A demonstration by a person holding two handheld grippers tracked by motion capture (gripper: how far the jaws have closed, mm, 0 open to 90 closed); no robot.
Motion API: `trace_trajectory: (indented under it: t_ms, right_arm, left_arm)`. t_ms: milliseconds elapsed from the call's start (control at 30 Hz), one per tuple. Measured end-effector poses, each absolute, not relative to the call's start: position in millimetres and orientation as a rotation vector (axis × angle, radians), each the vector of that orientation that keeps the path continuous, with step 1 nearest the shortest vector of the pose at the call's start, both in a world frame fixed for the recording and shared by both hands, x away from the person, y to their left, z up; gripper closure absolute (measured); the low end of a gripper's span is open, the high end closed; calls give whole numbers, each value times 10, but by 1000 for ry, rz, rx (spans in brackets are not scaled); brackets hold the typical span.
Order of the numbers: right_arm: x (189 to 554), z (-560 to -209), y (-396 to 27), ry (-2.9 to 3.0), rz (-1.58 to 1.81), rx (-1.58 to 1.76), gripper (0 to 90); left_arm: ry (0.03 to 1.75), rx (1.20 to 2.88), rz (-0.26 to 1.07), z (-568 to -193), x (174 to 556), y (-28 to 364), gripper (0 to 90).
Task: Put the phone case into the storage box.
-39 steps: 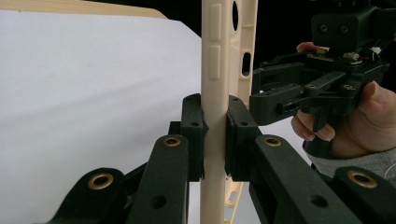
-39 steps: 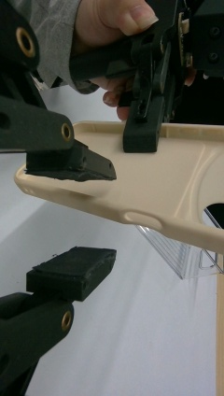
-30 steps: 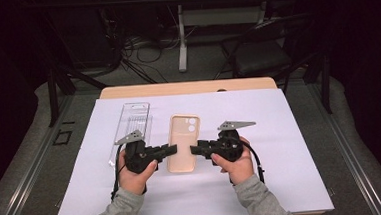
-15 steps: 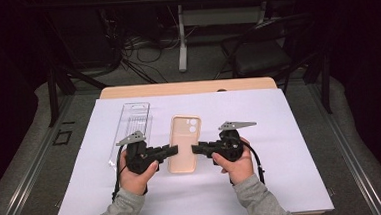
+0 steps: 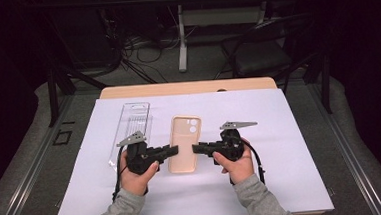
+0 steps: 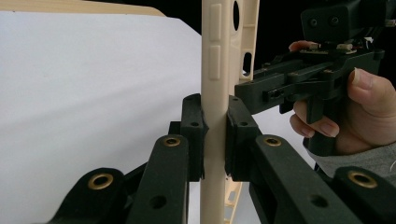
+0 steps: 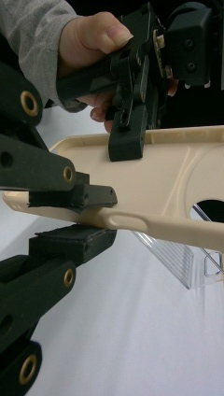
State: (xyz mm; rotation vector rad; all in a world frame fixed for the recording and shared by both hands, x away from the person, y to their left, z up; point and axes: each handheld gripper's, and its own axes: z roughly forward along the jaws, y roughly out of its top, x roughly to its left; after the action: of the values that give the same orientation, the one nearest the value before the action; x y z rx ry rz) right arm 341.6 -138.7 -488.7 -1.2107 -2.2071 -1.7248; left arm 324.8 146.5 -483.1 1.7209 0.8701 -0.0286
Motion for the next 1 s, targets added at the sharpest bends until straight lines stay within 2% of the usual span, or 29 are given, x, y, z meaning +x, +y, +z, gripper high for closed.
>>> trace_trajectory:
  t_ms: [1000]
  right_arm:
    - [3433, -4904, -1412, -2179, -1724, -1202, 817]
  left_arm:
    - [864, 1723, -32, -4836, 3251, 1462, 808]
